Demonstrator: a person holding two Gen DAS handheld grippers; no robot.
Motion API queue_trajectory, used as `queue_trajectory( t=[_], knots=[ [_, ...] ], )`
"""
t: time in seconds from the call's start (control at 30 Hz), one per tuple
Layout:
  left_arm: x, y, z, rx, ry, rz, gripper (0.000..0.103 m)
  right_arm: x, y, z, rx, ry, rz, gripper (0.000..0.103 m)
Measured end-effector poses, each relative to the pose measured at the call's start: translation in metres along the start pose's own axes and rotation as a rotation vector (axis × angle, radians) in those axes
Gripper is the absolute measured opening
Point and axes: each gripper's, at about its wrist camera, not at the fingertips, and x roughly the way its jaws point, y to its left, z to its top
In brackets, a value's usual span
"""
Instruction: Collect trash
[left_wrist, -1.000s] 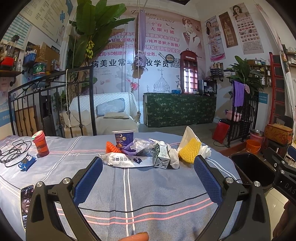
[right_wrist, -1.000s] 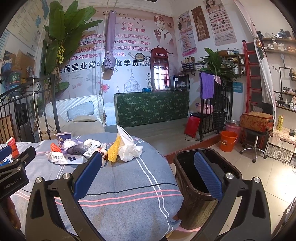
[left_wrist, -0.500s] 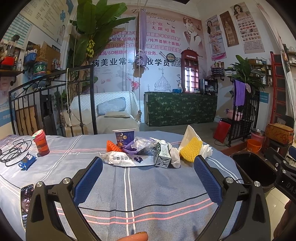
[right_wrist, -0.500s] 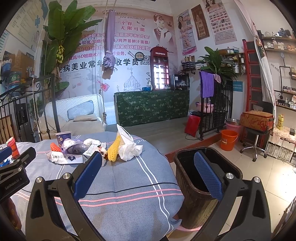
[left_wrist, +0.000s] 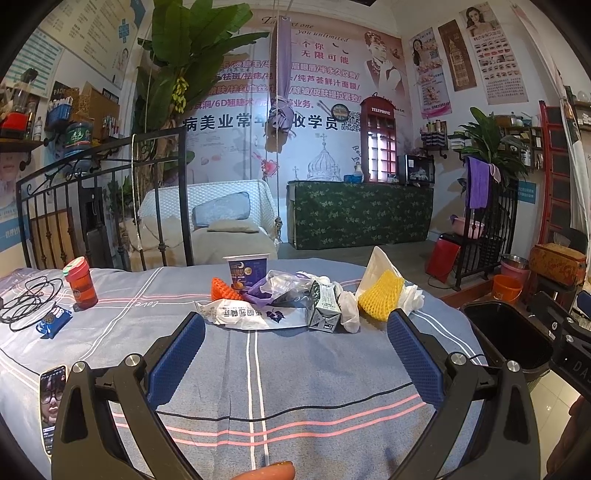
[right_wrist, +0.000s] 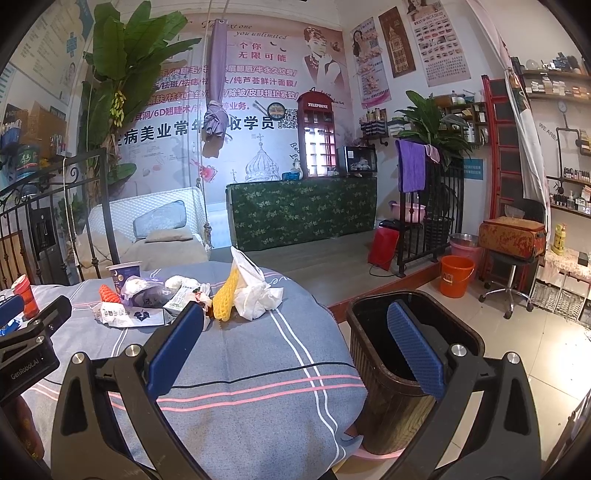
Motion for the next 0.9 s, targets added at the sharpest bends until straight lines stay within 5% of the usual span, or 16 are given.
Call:
queue_trajectory(
  t=[0.9],
  knots=[
    [0.0056,0.0051,-0.0021,-0.009,0.028,0.008,0.097,0.0064,0.0052,-0.0015,-0.009,0.038,0.035,0.098]
  ],
)
